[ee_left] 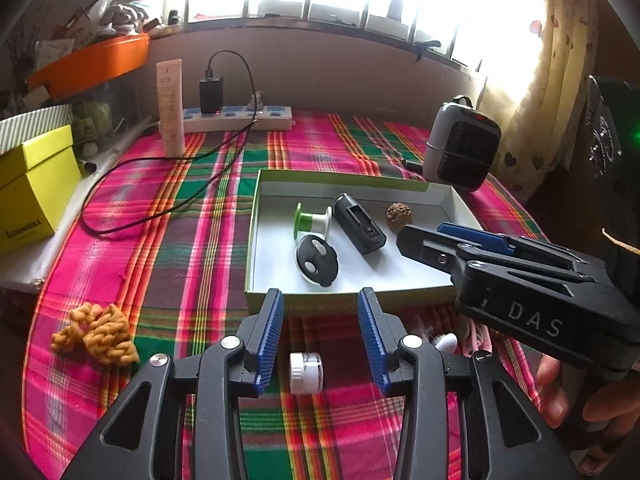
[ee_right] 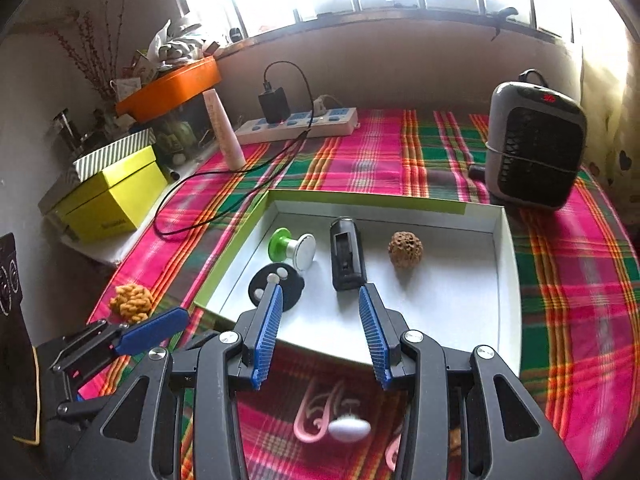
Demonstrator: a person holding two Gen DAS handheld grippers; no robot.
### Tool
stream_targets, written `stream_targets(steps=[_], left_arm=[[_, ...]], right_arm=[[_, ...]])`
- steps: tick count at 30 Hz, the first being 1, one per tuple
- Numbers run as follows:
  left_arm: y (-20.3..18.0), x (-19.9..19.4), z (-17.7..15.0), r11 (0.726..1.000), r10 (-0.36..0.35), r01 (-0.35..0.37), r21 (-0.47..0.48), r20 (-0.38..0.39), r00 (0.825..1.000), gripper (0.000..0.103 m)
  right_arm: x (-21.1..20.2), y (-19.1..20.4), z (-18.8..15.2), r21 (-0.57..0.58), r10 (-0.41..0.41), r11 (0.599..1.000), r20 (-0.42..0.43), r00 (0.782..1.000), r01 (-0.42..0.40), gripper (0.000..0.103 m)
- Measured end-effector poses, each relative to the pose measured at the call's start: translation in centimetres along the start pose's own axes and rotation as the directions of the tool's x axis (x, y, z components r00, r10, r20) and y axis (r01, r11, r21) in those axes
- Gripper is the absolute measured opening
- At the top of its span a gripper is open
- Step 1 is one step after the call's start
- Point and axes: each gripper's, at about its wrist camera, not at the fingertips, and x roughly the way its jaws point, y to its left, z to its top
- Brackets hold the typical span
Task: Organize objects
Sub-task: 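Open the right gripper to release the black holder in the tray, then withdraw both grippers from the tray toward the white cap and walnut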
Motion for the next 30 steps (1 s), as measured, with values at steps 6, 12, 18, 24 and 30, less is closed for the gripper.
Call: stream_targets(steps=[6, 12, 18, 24, 30], left_arm=[[-0.2, -0.7, -0.8, 1.0, 0.001, -0.001, 0.005, 0.003, 1.0, 0.038], [0.1, -0.9, -2.0, 1.0, -0.014, 0.014, 0.011, -0.015, 1.0, 0.041], [0.8, -0.9, -3.3, 0.999, -0.036, 0.036, -0.001, -0.038, 0.999, 0.044], [1.4, -0.6, -4.1, 0.999, -0.045, 0.044, -0.02, -0.054, 0.998, 0.045], [1.3, -0.1, -4.4, 0.998, -0.053, 0.052, -0.022, -0.07, 0.996, 0.045]], right_arm=[[-1.0, -0.1, -1.4, 0.012, -0.002, 1.0, 0.005, 1.0, 0.002, 0.041], [-2.0, 0.0, -2.8, -0.012, -0.039, 0.999, 0.012, 0.999, 0.039, 0.041], [-3.2, -0.6, -4.2, 0.003, -0.062, 0.998, 0.027, 0.998, 0.062, 0.041], [-3.9, -1.8, -5.6, 0.026, -0.088, 0.996, 0.024, 0.996, 0.088, 0.041], [-4.5, -2.8, -6.2, 0.044, -0.107, 0.993, 0.031, 0.994, 0.106, 0.041]])
